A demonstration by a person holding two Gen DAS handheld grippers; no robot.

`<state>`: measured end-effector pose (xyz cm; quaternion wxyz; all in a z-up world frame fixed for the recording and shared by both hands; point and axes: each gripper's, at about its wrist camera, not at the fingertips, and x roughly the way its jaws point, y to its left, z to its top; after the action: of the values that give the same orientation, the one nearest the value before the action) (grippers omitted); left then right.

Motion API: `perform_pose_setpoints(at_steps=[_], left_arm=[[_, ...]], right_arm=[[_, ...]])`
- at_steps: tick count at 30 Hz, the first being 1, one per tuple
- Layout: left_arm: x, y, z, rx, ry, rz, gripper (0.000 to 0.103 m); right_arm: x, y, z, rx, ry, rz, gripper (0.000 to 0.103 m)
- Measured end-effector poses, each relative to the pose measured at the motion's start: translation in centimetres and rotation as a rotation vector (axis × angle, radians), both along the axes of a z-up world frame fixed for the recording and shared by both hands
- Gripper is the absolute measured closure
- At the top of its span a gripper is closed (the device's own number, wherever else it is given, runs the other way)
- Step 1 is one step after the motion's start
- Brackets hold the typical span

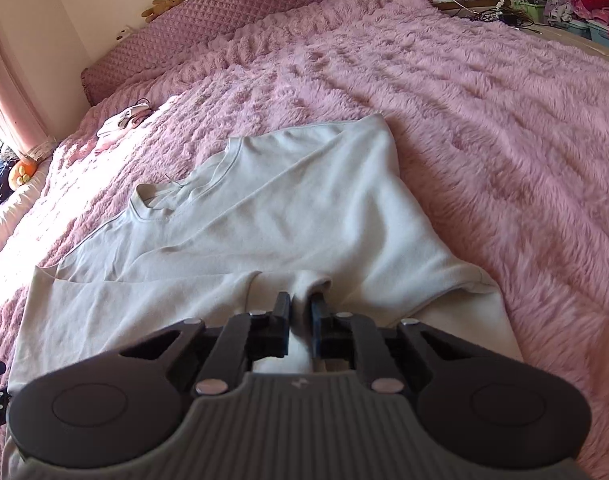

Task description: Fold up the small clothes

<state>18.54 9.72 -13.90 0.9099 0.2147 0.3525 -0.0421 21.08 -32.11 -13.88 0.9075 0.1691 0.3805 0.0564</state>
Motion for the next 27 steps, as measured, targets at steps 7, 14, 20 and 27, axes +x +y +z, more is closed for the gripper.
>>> perform_pose_setpoints(at_steps=[7,14,20,27], left_arm=[[1.3,0.2,-1.6,0.019,0.035,-0.089,0.094],[-0.8,4.0,0.4,-0.244,-0.114,0.118,0.095],[-0.9,5.9,-1.2,-0.516,-0.089,0.329,0.095],[-1.3,5.0,-0.8,-0.442,-0.115,0.304,0.089]], right_arm=[[-0.4,0.5,0.5,-0.024,-0.022,-0.008,0.100],[-1.8,0.0,4.1,0.015,-0.142,-0.066,0.102],[-2.4,-3.0,4.3,0.017,-0.114,-0.186,0.102],[-2.6,-2.9,1.3,-0.062,-0.041,-0.147,0.102]])
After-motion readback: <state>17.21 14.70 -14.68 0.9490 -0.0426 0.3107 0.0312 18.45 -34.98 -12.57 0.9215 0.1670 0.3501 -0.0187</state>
